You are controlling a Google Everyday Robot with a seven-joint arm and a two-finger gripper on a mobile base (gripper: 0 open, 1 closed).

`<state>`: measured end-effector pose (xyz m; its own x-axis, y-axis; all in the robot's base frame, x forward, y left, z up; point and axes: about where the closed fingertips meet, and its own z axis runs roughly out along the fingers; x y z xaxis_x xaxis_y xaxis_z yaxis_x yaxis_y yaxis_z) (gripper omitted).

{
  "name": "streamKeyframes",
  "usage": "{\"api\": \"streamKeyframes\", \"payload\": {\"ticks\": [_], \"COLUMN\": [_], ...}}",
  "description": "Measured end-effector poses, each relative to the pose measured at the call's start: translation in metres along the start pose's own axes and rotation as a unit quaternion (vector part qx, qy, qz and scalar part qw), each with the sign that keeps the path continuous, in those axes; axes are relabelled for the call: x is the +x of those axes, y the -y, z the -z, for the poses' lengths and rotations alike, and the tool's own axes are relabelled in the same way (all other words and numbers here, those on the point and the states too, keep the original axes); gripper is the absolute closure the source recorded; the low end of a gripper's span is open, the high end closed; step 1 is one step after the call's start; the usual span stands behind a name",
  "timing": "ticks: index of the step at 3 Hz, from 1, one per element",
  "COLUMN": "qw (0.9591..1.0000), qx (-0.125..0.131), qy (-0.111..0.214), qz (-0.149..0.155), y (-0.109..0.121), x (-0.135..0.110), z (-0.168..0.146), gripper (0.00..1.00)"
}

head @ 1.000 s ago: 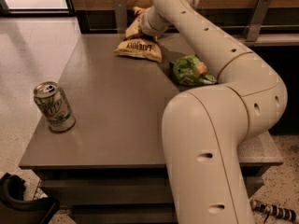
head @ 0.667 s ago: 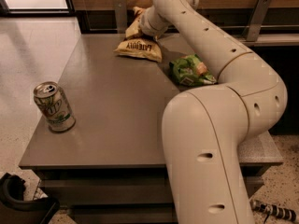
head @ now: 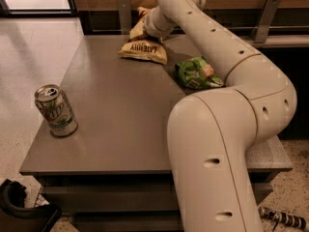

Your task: Move brown chip bag near 7up can

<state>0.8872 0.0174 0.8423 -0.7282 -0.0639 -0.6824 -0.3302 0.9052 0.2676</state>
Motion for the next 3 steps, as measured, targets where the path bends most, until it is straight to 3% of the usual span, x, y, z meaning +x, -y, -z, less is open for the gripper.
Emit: {"api": "streamKeyframes", "payload": {"ticks": [1, 2, 3], "qw": [1.0000, 0.9995, 0.9993], "qx": [0.000, -0.033, -0.037], "qy": [0.000, 0.001, 0.007], "qz": [0.000, -0.004, -0.004], "y": [0.0000, -0.0049, -0.0012], "x": [0.0000, 0.0014, -0.0020], "z": [-0.0001, -0.0001, 0.0095], "gripper": [1.00, 1.00, 1.00]}}
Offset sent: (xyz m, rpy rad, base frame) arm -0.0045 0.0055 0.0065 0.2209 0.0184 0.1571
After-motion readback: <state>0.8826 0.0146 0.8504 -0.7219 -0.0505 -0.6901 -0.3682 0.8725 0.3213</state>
